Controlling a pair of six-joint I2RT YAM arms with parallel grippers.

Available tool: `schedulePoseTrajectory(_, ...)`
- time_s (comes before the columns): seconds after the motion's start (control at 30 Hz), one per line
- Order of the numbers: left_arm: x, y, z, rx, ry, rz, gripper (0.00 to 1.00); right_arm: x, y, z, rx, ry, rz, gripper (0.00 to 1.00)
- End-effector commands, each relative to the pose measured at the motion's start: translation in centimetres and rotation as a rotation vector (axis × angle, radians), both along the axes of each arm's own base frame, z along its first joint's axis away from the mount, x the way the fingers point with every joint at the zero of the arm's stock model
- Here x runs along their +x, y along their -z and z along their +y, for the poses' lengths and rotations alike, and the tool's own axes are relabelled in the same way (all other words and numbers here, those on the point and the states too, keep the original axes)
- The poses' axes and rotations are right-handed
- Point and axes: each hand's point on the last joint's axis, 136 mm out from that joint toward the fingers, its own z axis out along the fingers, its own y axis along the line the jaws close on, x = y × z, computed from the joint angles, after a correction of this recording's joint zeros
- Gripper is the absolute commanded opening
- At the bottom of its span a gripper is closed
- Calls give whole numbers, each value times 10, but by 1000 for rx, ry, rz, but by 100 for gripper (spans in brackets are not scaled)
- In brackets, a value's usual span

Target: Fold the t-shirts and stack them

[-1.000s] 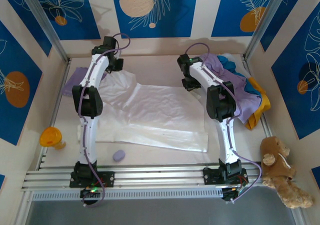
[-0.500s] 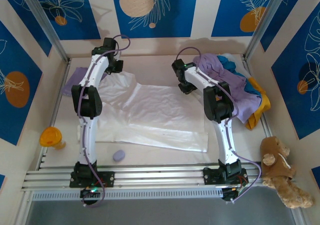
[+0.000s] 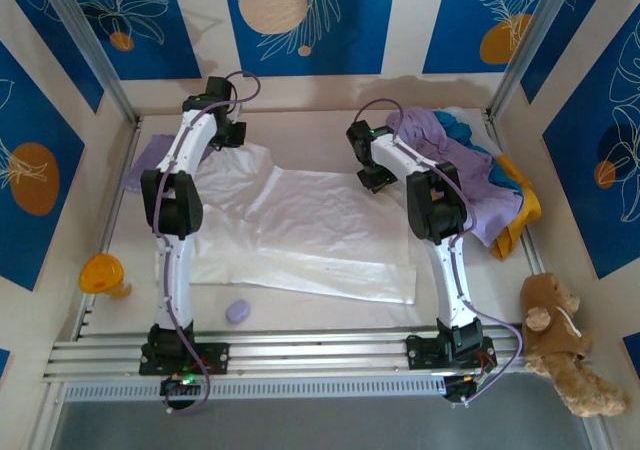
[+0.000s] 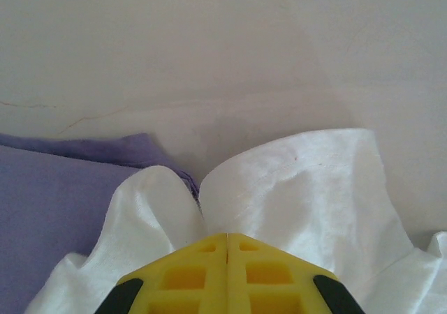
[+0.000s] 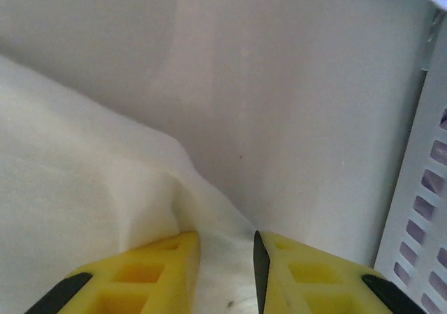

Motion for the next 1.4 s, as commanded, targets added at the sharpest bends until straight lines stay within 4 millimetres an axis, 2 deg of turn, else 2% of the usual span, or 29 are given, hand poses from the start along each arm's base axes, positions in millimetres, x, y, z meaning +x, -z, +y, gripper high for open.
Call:
schedulePoseTrajectory(0.0, 0, -26, 5, 0, 8, -48, 0, -14, 15, 11, 64, -13, 90, 30)
schedulePoseTrajectory(0.17, -1, -27, 6, 5, 6, -47, 0, -21, 21, 20, 138, -32, 143, 24)
schedulePoseTrajectory(0.27, -2, -29, 8, 9, 3, -50, 0, -26, 24, 19, 139, -33, 169, 17)
schedulePoseTrajectory(0.33, -2, -32, 11, 10, -2, -53, 0, -25, 22, 15, 120, -28, 160, 8)
schedulePoseTrajectory(0.47, -4, -36, 16, 8, -15, -59, 0, -19, 7, 9, 98, -21, 111, 0)
schedulePoseTrajectory(0.63, -10, -49, 23, 0, -35, -76, 0, -7, -26, 6, 70, -24, 5, 0)
schedulePoseTrajectory(0.8, -18, -61, 30, -8, -52, -95, 0, -6, -51, 1, 47, -9, -64, 0)
schedulePoseTrajectory(1.13, -39, -76, 38, -22, -70, -100, 0, -31, -63, -4, 40, 4, -69, 0)
schedulePoseTrajectory(1.37, -66, -78, 47, -39, -95, -83, 0, -59, -67, 2, 27, -8, -55, 0)
